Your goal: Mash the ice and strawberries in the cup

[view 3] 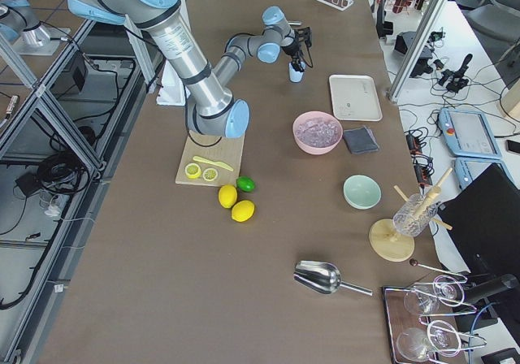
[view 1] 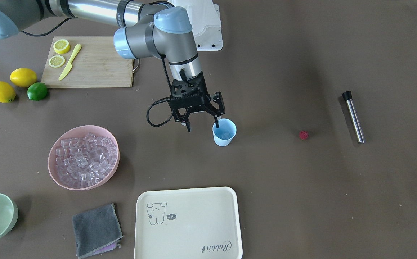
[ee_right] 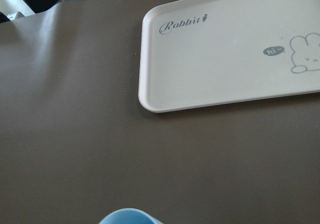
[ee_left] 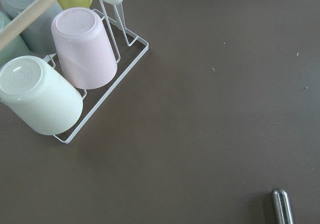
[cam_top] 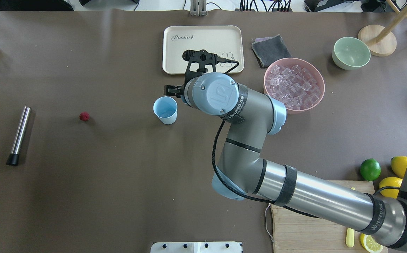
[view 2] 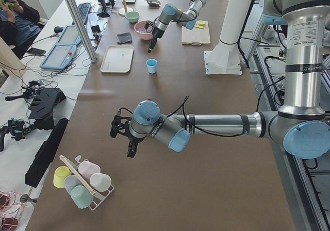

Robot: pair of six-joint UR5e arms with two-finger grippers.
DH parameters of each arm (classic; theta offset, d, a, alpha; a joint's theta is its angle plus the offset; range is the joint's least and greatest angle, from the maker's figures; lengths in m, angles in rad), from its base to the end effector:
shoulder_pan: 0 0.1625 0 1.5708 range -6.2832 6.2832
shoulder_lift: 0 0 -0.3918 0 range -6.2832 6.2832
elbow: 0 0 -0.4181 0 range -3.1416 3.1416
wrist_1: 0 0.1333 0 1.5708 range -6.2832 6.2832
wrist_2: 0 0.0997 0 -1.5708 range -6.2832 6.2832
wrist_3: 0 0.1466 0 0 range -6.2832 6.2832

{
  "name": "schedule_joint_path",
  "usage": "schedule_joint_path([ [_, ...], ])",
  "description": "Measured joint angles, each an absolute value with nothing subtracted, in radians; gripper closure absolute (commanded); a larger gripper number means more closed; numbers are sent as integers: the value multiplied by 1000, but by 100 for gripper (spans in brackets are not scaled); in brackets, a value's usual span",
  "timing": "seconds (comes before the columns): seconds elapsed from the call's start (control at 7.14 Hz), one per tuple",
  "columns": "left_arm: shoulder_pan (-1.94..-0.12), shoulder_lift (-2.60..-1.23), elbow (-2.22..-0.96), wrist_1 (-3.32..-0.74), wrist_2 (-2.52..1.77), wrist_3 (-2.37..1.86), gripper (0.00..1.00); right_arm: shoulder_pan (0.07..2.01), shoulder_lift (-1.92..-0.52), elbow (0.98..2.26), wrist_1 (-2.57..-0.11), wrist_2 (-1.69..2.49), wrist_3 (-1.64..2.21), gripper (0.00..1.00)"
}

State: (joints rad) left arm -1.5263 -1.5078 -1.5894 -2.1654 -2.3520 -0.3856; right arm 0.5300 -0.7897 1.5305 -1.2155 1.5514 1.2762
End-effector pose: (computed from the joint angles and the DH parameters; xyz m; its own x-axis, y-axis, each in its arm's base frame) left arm -0.0064 -0.5332 0.6087 0.6564 0.0498 -0.7528 0.2255 0.9393 0.2587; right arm -0.5872 -0.5018 0.1369 0.5285 -0.0268 0.8485 -0.3834 0.8842 0.2667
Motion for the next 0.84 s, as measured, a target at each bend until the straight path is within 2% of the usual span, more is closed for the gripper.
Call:
schedule_joint_path([
  [0.42,-1526,-1480,-1595,-2179,-2353,-386,2,712,-960,1614,-1209,1707,1091,20],
  [0.84,-1527,-1452,-1593,-2220,-2353,-389,2,857,-1031,1570,-1209,1794,1007,27],
])
